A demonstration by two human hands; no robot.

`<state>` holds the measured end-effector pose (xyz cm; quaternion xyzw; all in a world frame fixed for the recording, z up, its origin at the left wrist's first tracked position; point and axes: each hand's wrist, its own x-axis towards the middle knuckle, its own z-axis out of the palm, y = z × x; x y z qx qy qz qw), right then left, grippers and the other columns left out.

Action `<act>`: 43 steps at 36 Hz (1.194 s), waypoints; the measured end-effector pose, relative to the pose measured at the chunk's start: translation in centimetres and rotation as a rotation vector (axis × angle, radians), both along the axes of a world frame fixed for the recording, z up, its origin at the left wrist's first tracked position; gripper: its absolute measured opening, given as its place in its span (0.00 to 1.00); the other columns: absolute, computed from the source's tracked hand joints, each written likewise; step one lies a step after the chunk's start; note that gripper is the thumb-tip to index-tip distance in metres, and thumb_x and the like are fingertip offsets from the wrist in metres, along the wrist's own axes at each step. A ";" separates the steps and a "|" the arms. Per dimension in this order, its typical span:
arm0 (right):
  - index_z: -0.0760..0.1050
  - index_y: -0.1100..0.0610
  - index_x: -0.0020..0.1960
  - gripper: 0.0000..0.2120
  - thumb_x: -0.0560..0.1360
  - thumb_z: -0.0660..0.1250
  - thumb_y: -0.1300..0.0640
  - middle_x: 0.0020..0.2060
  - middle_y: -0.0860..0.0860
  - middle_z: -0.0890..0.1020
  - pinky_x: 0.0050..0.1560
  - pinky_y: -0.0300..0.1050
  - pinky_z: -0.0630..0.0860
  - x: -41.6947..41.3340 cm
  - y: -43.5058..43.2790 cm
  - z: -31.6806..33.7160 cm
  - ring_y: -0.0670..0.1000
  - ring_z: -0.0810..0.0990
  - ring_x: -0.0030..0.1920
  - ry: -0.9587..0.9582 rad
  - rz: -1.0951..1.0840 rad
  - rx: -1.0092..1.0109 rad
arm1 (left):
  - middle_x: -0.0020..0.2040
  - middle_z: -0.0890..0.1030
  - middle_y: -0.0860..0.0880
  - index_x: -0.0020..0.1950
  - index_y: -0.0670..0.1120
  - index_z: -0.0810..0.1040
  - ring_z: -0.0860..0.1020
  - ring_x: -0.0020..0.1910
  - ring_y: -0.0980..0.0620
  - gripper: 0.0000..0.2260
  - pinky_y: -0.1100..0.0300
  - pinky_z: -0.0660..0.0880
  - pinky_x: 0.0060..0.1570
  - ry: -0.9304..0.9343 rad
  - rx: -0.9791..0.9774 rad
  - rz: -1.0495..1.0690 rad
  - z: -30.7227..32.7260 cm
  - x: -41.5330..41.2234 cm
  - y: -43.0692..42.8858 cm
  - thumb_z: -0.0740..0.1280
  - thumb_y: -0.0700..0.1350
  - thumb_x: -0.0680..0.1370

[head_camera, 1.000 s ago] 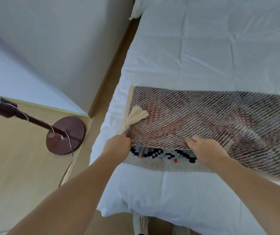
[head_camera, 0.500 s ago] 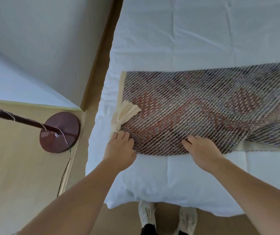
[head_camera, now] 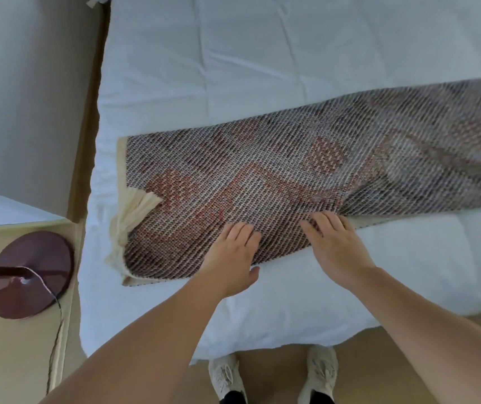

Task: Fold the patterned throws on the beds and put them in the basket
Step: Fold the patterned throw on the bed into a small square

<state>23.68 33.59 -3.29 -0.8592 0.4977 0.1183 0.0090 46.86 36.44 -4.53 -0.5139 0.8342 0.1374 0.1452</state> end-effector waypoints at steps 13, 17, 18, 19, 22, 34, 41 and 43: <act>0.76 0.58 0.53 0.15 0.68 0.73 0.61 0.47 0.54 0.77 0.44 0.51 0.74 -11.4 -5.6 -1.7 0.57 0.77 0.46 0.015 -0.107 -0.033 | 0.80 0.44 0.45 0.78 0.44 0.37 0.43 0.78 0.44 0.29 0.47 0.44 0.76 -0.057 0.004 0.113 -0.9 -11.5 -3.1 0.50 0.47 0.82; 0.69 0.57 0.68 0.20 0.76 0.61 0.57 0.59 0.54 0.73 0.55 0.49 0.70 -12.1 -7.1 -2.6 0.56 0.72 0.58 0.065 -0.058 0.004 | 0.79 0.42 0.45 0.77 0.44 0.35 0.41 0.78 0.45 0.29 0.47 0.42 0.76 -0.095 0.006 0.197 -1.7 -12.5 -3.1 0.49 0.44 0.82; 0.69 0.57 0.67 0.19 0.76 0.59 0.59 0.58 0.54 0.73 0.55 0.49 0.70 -12.3 -7.3 -2.6 0.56 0.72 0.58 0.066 -0.041 0.013 | 0.79 0.41 0.45 0.77 0.44 0.34 0.40 0.78 0.46 0.29 0.47 0.41 0.76 -0.105 0.012 0.212 -1.9 -12.6 -3.0 0.49 0.43 0.82; 0.71 0.57 0.65 0.18 0.76 0.58 0.60 0.57 0.53 0.73 0.54 0.48 0.69 -12.6 -7.5 -2.7 0.56 0.72 0.57 0.061 -0.024 0.019 | 0.79 0.39 0.45 0.77 0.44 0.34 0.39 0.78 0.46 0.29 0.46 0.41 0.76 -0.118 0.018 0.225 -2.0 -12.7 -2.9 0.48 0.43 0.82; 0.77 0.61 0.54 0.12 0.72 0.63 0.64 0.49 0.55 0.76 0.50 0.50 0.72 -14.2 -7.6 -2.4 0.57 0.74 0.50 0.025 0.008 0.006 | 0.79 0.36 0.45 0.77 0.44 0.34 0.36 0.77 0.45 0.29 0.44 0.40 0.75 -0.159 0.048 0.246 -1.9 -12.9 -2.6 0.48 0.42 0.82; 0.73 0.55 0.67 0.22 0.79 0.51 0.50 0.65 0.59 0.74 0.68 0.57 0.66 -17.0 -6.7 -0.9 0.60 0.70 0.67 -0.110 0.020 0.062 | 0.79 0.37 0.49 0.79 0.51 0.40 0.35 0.77 0.48 0.29 0.42 0.38 0.74 -0.022 0.153 0.311 -1.2 -11.2 -2.0 0.44 0.59 0.81; 0.38 0.58 0.78 0.36 0.78 0.36 0.36 0.78 0.58 0.41 0.76 0.58 0.40 -13.8 -8.2 -2.6 0.58 0.39 0.77 0.149 -0.246 0.241 | 0.79 0.38 0.48 0.79 0.50 0.38 0.38 0.77 0.46 0.30 0.40 0.40 0.74 -0.057 0.108 0.634 -2.3 -4.4 -1.9 0.40 0.61 0.81; 0.37 0.59 0.78 0.38 0.77 0.35 0.35 0.77 0.59 0.41 0.76 0.58 0.39 -12.0 -7.7 -3.2 0.58 0.38 0.77 0.155 -0.237 0.248 | 0.79 0.39 0.48 0.79 0.50 0.39 0.39 0.78 0.45 0.30 0.40 0.41 0.74 -0.083 0.090 0.654 -2.5 -2.1 -1.4 0.41 0.62 0.81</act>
